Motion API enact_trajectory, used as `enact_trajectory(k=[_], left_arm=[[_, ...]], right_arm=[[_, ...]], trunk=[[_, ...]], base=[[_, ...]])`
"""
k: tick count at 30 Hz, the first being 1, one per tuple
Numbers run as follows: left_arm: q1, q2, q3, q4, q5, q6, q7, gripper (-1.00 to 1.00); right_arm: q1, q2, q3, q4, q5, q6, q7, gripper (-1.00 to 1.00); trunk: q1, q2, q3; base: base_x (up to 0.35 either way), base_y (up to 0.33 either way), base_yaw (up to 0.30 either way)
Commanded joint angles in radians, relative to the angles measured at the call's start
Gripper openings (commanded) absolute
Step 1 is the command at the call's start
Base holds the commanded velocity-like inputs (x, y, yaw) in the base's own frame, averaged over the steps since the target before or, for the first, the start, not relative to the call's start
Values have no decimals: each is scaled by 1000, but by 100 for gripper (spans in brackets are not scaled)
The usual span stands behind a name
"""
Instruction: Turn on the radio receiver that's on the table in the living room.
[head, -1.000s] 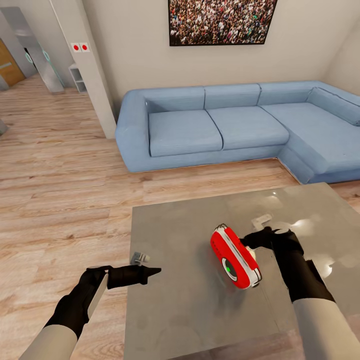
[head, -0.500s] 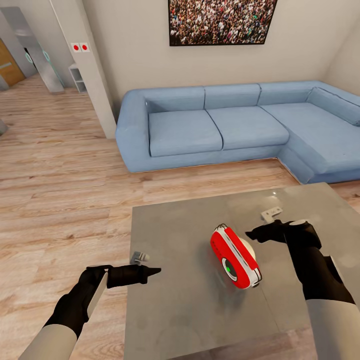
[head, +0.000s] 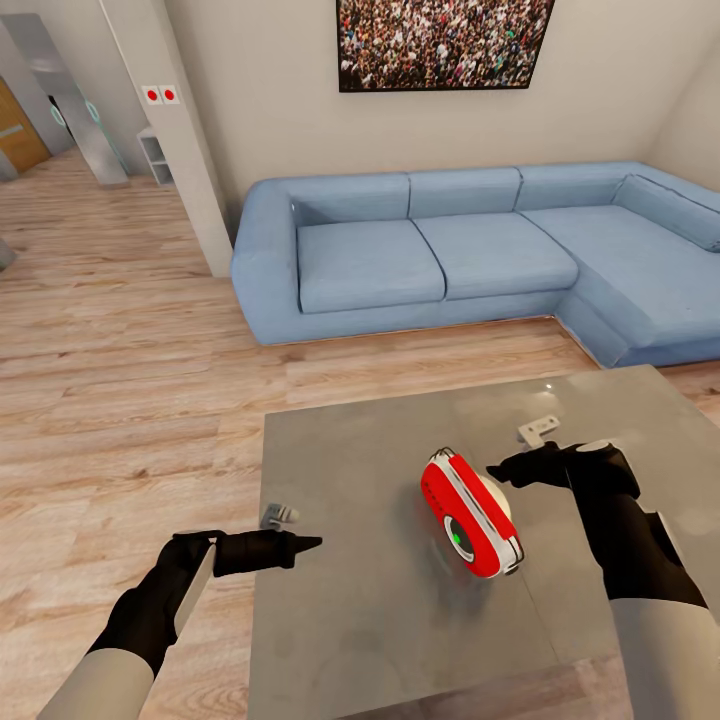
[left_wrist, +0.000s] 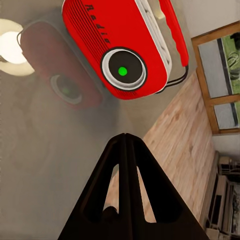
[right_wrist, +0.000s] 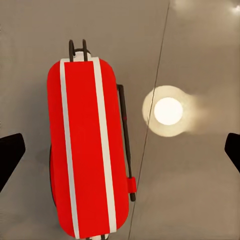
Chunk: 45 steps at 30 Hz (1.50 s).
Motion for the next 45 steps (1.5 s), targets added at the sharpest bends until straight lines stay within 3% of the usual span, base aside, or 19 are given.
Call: enact_trajectory(k=[1, 23, 41, 45], left_arm=[[0, 0, 0, 0, 0, 0, 0, -100], [0, -1, -2, -1, -2, 15, 0, -100], [0, -1, -3, -21, -4, 22, 0, -100], [0, -1, -3, -23, -5, 22, 1, -100]], right_arm=[[0, 0, 0, 0, 0, 0, 0, 100], [0, 0, -4, 2, -8, -2, 1, 100], [14, -2, -12, 0, -7, -4, -2, 100], [14, -3, -34, 0, -8, -4, 0, 100]], trunk=[[0, 0, 0], [0, 0, 0], [0, 0, 22], [0, 0, 28]], base=[[-16, 0, 0], [-238, -56, 0], [-18, -2, 51], [0, 0, 83]])
